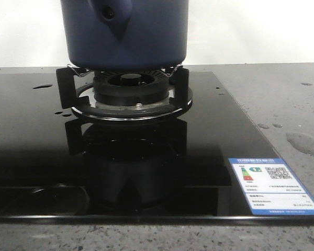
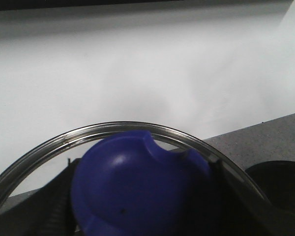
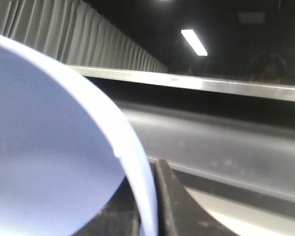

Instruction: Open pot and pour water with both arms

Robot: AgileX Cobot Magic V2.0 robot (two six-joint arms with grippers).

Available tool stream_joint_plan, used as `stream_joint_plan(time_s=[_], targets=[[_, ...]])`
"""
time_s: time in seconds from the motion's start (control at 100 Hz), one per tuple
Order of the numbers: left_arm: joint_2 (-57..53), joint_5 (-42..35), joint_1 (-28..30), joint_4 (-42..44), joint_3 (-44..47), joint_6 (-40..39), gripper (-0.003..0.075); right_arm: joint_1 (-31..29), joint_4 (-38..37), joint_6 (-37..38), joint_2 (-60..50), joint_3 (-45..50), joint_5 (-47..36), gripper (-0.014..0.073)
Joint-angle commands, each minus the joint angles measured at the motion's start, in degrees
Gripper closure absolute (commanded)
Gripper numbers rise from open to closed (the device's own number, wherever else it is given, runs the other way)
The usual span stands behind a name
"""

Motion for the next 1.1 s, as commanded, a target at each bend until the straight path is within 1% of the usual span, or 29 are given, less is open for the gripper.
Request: stream_joint_plan(time_s=[0.0, 0.18, 0.23, 0.28, 0.3, 0.35, 0.37, 0.49, 0.61, 0.7, 0.77, 0.84, 0.91, 1.09], targets=[[-1.63, -2.61, 0.04, -4.67, -2.17, -0.04, 0.0332, 0.14, 1.73, -0.26, -4.76, -1.70, 0.36, 0.0650], [-1.63, 0.55, 0.04, -5.60, -2.92, -0.04, 0.0332, -0.98, 3.24, -1.38, -10.38, -2.08, 16.90, 0.0650], [-1.63, 2.07, -0.08, -6.26, -3.39, -0.04, 0.0332, -1.98, 3.35, -1.38, -12.11, -2.98, 23.60, 0.0650], [-1.63, 3.43, -0.18, -7.29, -3.95, -0.04, 0.0332, -3.92, 4.04, -1.38, -13.78, -4.54, 33.15, 0.0649], [-1.63, 3.88, -0.18, -7.85, -4.25, -0.04, 0.0332, -4.55, 4.59, -1.38, -14.38, -5.31, 35.67, 0.0649], [-1.63, 5.09, -0.18, -9.47, -4.87, -0.04, 0.0332, -7.50, 6.28, -1.38, -15.53, -7.50, 46.24, 0.0649], [-1.63, 5.64, -0.18, -10.23, -5.16, -0.04, 0.0332, -8.39, 7.08, -1.38, -15.91, -8.59, 49.13, 0.0649], [-1.63, 7.75, -0.83, -15.24, -5.92, 3.10, 0.0332, -18.39, 10.64, -0.40, -16.26, -15.49, 76.04, 0.0649], [-1.63, 7.74, -4.27, -18.68, -5.98, 6.48, 0.0332, -28.26, 10.54, 6.67, -14.82, -19.56, 95.97, 0.0649], [-1.29, 7.11, -7.96, -18.68, -5.98, 9.52, 0.0332, -35.08, 10.54, 10.49, -13.29, -19.83, 107.16, 0.0649], [-0.61, 6.54, -10.62, -18.68, -5.98, 10.57, 0.0332, -38.95, 10.54, 10.94, -11.61, -19.71, 113.76, 0.0649], [0.37, 5.59, -13.01, -18.68, -6.06, 10.57, 0.0332, -41.59, 10.65, 11.07, -9.40, -19.71, 117.71, 0.0649], [1.39, 4.87, -14.86, -18.68, -6.06, 10.65, 0.0332, -43.07, 10.80, 11.50, -7.38, -19.71, 118.98, 0.0649], [3.33, 4.34, -17.29, -18.68, -6.06, 10.91, 0.0332, -43.32, 10.89, 11.51, -3.87, -19.59, 120.27, 0.0649]])
